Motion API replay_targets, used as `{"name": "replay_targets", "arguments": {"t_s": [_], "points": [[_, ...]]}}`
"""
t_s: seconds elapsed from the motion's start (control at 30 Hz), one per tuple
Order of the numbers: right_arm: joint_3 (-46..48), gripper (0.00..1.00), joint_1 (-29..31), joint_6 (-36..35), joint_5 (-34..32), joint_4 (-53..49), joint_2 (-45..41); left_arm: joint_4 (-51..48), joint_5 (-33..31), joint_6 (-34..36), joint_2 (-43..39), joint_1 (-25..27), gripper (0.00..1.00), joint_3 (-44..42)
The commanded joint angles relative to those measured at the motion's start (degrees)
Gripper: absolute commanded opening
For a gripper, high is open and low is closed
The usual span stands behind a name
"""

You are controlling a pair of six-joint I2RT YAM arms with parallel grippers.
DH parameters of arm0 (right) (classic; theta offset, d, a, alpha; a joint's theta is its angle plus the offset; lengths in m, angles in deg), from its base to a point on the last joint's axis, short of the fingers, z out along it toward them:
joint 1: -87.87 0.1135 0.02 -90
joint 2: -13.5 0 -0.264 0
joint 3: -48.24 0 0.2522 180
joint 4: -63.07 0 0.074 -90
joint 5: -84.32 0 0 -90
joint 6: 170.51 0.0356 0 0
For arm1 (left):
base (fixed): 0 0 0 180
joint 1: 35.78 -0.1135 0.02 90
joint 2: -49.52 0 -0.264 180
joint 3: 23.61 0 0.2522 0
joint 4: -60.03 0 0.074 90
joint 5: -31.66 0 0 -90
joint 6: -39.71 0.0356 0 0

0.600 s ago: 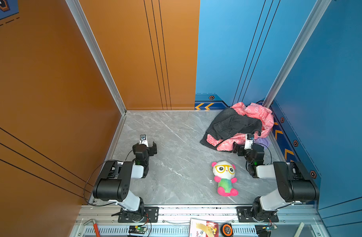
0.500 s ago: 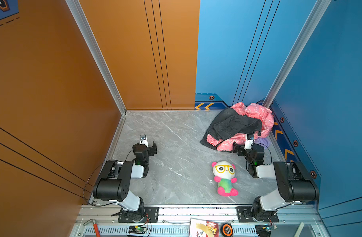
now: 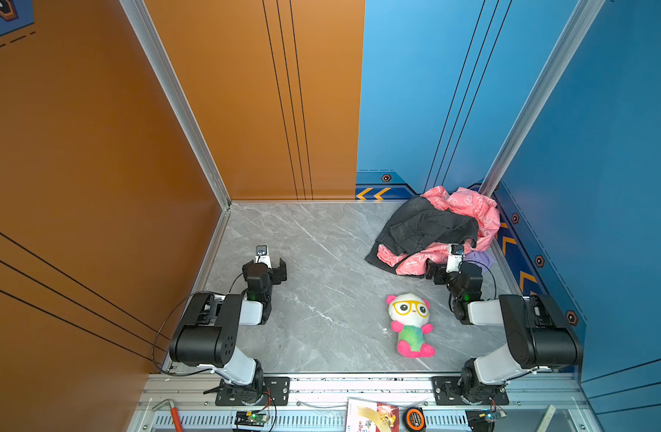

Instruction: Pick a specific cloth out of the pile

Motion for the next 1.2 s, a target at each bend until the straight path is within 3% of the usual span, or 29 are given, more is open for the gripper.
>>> {"name": "replay_targets", "arguments": {"t_s": [0.0, 0.97, 1.0, 1.07, 1.17], "points": [[-0.9, 1.0, -0.2, 0.2, -1.1, 0.9, 0.4, -0.4, 1.0, 0.7, 0.3, 0.0, 0.98, 1.3], [-0.6, 1.0, 0.0, 0.2, -1.1, 0.8, -0.4, -0.3, 0.6, 0.3, 0.1, -0.4, 0.98, 1.1], [-0.6, 1.0, 0.3, -0.1, -1.9, -0.1, -1.6, -0.4, -1.4, 0.2, -0.2, 0.0, 0.98, 1.2], [-0.6, 1.0, 1.3, -0.5, -4.5, -4.3, -5.9, -4.8, -11.5, 0.0, -3.4, 2.4, 0.98, 2.5], [-0.7, 1.0, 1.9, -0.7, -6.2, -10.9, -14.6, -16.6, -15.0, 0.3, -11.3, 3.6, 0.98, 5.6]]}}
